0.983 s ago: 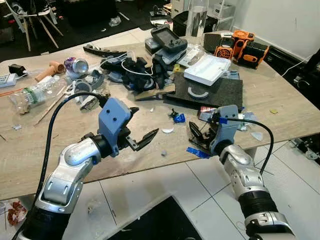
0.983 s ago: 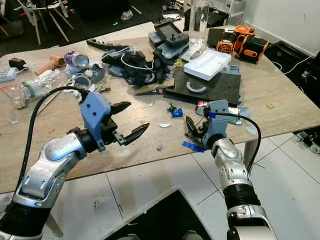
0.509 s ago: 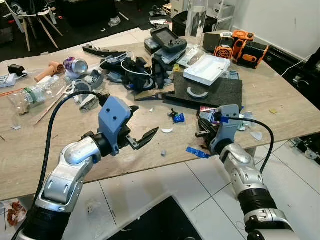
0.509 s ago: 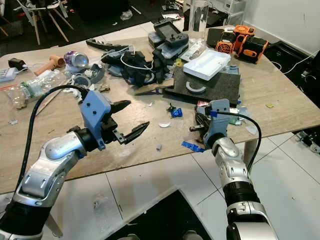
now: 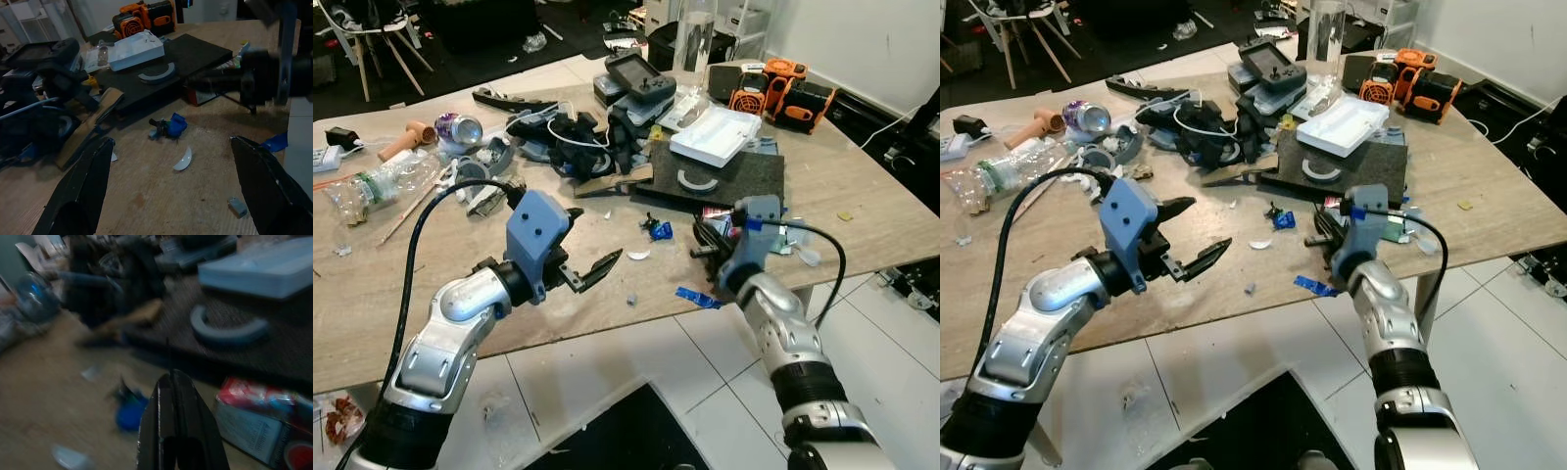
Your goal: Picking trash to rubbish bin
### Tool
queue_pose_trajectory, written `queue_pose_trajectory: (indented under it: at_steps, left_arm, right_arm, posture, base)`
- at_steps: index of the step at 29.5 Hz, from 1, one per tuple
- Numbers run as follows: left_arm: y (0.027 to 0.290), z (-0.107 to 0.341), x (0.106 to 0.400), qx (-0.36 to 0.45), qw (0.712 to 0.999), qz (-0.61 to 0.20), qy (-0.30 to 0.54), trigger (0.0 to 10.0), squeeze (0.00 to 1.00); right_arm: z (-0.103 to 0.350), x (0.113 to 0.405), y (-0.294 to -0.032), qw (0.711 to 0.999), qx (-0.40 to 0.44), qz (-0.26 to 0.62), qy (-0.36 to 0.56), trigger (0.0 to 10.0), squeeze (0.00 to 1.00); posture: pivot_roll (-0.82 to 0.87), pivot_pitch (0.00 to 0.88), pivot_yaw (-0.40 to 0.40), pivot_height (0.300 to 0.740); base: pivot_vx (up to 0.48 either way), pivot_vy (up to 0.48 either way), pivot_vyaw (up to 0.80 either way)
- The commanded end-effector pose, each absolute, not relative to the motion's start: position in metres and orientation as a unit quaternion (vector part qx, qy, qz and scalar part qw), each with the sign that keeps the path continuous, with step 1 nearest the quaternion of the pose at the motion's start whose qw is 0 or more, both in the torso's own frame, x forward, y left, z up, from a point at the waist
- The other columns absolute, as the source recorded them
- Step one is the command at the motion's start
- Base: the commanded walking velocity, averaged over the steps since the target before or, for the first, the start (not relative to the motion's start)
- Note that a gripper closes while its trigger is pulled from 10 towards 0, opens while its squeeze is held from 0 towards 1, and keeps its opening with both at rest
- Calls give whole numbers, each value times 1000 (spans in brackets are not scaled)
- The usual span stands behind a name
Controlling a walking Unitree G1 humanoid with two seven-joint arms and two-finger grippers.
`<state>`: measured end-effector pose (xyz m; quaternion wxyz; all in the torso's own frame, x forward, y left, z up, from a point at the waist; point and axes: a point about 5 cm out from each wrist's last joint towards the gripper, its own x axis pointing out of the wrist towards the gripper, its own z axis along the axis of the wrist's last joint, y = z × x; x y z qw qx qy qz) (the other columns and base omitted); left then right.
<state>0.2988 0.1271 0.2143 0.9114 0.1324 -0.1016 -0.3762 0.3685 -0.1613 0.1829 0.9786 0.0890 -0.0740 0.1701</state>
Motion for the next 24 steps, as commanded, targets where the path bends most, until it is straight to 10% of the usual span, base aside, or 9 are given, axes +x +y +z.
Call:
queue_pose_trajectory:
  at_steps: [1,17,18,24]
  left_arm:
    - [134,216,304,134,919,-357,-105,10000,0]
    - [142,222,315,129,940,-288,-130,10000,0]
    - [144,221,316,133,943,-276,-129,10000,0]
    - [149,216,319,126,956,-238,-115,10000,0]
  right_arm:
    - [218,365,-147,957,140,218,-128,0,0]
    - [275,347,-124,928,125,292,-194,0,0]
    - [272,347,-127,935,110,277,-192,10000,0]
    - [262,346,-140,957,31,208,-198,10000,0]
  posture:
    - [51,140,63,740]
    - [32,134,49,740]
    - [32,134,49,740]
    - [21,141,47,740]
  base:
    - [0,0,0]
    - [0,0,0]
    - [0,0,0]
    - [0,0,0]
